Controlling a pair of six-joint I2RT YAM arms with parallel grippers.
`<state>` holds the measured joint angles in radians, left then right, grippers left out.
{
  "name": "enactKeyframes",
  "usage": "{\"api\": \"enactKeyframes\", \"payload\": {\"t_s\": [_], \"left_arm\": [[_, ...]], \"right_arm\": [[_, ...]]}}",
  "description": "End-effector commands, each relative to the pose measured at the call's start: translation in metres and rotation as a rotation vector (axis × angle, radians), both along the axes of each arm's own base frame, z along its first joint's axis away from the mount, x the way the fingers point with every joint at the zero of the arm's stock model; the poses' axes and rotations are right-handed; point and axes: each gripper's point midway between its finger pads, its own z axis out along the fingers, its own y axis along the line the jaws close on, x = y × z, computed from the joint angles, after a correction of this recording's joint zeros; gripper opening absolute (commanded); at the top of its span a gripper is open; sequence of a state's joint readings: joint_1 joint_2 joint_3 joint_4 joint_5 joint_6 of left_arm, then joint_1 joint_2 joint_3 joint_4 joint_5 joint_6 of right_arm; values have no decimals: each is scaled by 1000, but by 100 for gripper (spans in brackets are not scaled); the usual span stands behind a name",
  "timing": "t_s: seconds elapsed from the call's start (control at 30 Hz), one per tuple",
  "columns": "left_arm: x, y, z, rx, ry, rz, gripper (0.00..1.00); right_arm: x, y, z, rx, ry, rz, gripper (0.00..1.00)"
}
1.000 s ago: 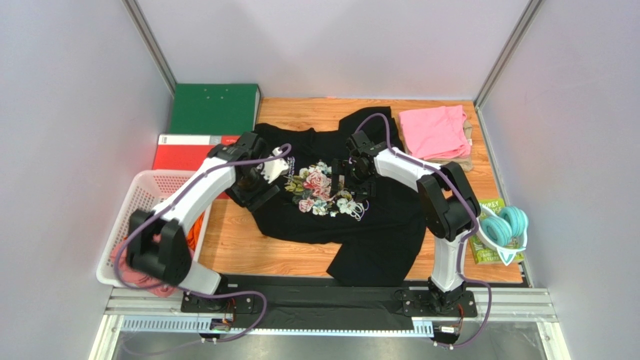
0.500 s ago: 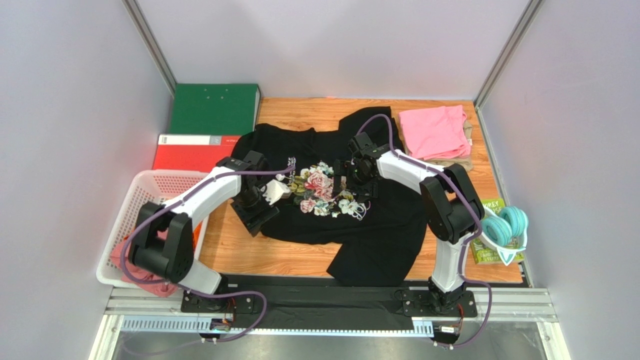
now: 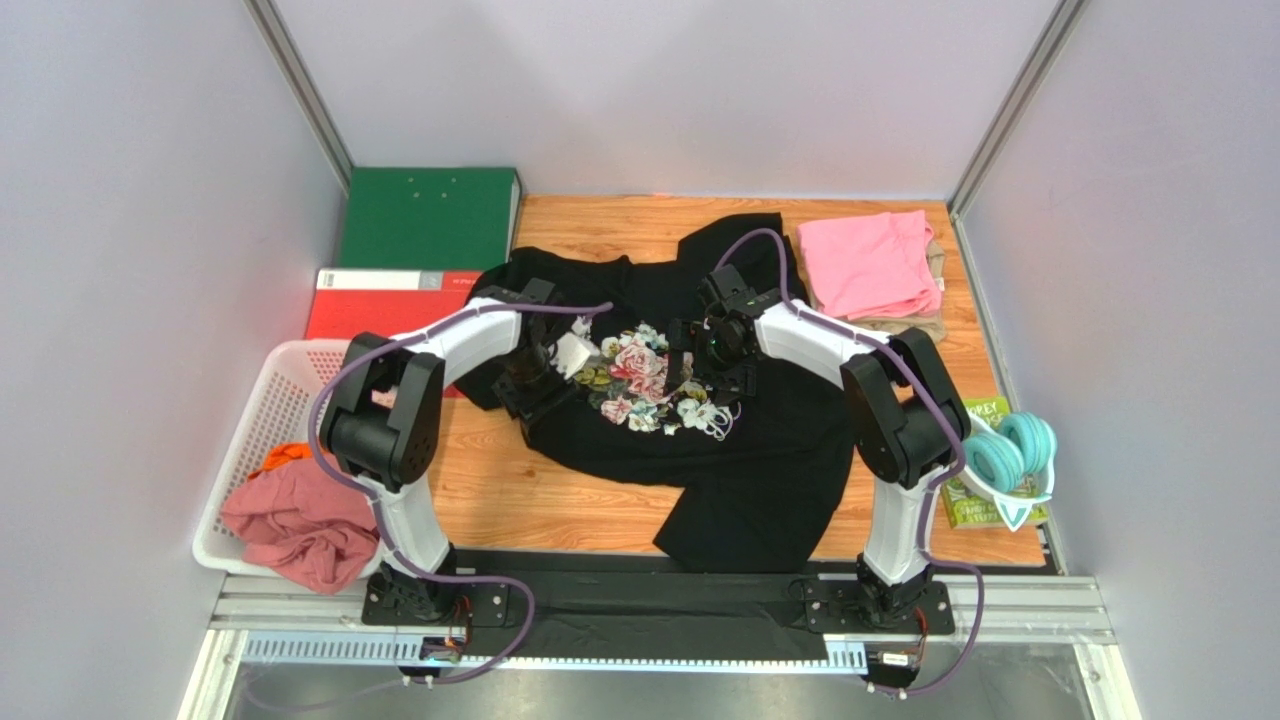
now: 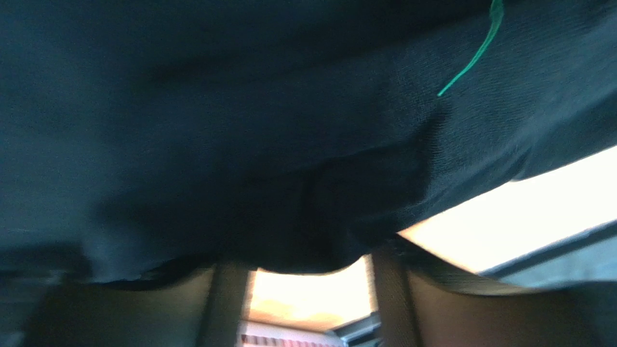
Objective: Fold and stack the t-shirts
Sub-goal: Grap the side of the flattened tshirt closest away from the robot with both arms
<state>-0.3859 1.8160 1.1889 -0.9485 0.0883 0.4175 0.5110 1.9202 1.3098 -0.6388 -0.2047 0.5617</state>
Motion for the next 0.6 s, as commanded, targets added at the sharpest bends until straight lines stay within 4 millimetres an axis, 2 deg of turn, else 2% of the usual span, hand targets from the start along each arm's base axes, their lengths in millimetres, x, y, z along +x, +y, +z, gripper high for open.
{"api": "enactKeyframes", "payload": {"t_s": [0.0,0.03,0.07,0.1,0.3,0.37,0.5,0.53,0.57], "left_arm": [[51,-28,39,-91,-153,46,38],[53,-30,42,-94,-147,57,16],[58,-32,46,-98,-158,64,5],[68,-37,54,-110,-187,67,0],[96,-52,84,-160,-269,90,0],[106,-55,88,-165,-290,97,0],[125,-65,80,-161,-300,106,0],[128,-67,67,-148,-276,104,2],[135,-70,67,-143,-289,99,4]], "right_arm": [[-9,-11,-17,-41,43,-16,100],[-9,-11,-17,-39,44,-17,100],[-10,-11,-18,-39,46,-19,100],[-12,-11,-20,-38,52,-17,100],[-16,-11,-26,-34,64,-20,100],[-17,-10,-27,-31,65,-19,100],[-20,-11,-29,-26,69,-23,100],[-20,-11,-29,-25,71,-24,100],[-22,-11,-30,-26,74,-24,100]]}}
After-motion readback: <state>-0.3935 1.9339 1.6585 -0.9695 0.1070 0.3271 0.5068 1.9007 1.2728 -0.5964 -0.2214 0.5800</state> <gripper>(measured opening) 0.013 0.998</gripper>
